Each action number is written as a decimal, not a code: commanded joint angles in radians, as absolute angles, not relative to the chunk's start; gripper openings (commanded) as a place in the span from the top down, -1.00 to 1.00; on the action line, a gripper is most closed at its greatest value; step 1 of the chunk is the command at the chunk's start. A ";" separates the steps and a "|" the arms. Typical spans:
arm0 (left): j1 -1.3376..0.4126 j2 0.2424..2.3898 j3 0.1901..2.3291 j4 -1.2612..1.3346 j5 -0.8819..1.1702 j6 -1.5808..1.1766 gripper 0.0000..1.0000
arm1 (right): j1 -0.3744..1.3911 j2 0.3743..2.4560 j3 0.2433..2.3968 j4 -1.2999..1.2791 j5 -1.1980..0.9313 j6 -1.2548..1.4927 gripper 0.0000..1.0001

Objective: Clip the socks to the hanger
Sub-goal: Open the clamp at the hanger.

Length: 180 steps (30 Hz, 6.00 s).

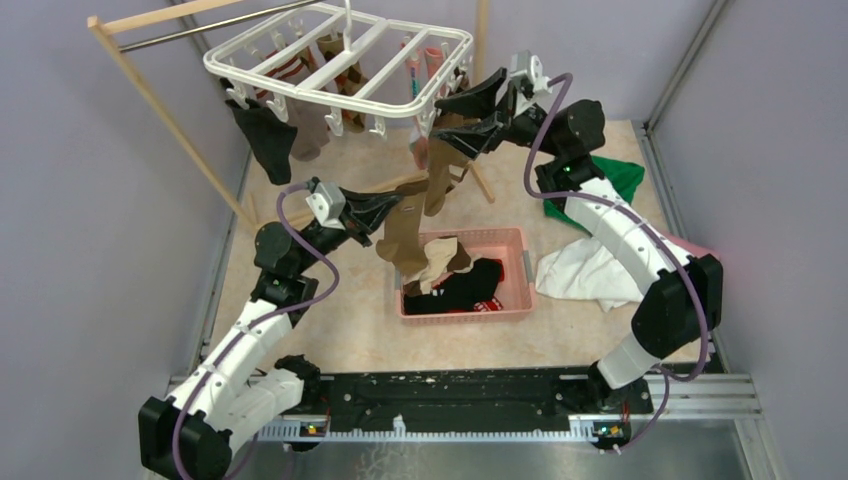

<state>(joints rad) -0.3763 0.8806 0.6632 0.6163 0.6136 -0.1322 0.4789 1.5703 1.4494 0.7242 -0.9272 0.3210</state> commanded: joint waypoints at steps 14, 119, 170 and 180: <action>-0.369 0.901 0.719 0.673 0.626 -0.144 1.00 | 0.475 1.653 1.553 0.880 -0.958 0.538 -0.28; -0.370 0.954 0.721 0.669 0.589 -0.022 1.00 | 0.408 1.368 1.499 0.060 -0.937 -0.071 -0.36; -0.364 0.948 0.716 0.623 0.546 0.002 1.00 | 0.307 1.920 1.906 0.050 -0.477 0.066 0.83; -0.365 1.028 0.748 0.688 0.587 -0.064 1.00 | 0.307 2.045 2.081 0.002 -0.445 0.103 0.78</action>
